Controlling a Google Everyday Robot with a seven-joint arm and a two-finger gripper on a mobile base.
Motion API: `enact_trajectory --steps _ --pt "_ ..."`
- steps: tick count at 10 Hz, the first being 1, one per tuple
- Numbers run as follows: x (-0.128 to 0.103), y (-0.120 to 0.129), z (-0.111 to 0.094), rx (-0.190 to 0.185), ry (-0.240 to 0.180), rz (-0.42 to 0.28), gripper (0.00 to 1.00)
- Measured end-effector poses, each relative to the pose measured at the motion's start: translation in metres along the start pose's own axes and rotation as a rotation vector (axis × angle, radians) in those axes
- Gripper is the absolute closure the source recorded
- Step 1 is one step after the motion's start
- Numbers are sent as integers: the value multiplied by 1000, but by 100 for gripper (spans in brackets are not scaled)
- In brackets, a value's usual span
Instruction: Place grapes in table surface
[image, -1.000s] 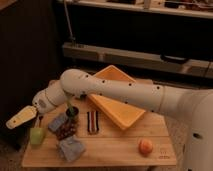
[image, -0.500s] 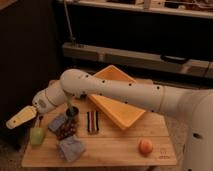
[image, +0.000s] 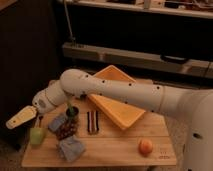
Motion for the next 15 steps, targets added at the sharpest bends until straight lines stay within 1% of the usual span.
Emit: enact_trajectory --steps 2,3,4,7,8,9,11,12,13,14,15 --pt "0 0 -1 -4 3 -3 20" --pt "0 -1 -1 -16 14 -11 20" --pt "0 0 0 -18 16 -13 20" --pt "0 0 0 -18 16 -13 20" --pt "1 -1 0 -16 18 -13 20" --pt "3 -3 -2 2 27 -3 20" --pt "27 -18 -15 112 69 34 20" --pt "38 -27 -21 160 107 46 20" --pt "50 -41 -31 225 183 64 20" --pt "60 -54 -37 269 241 87 20" --pt "66 -61 -38 289 271 106 20"
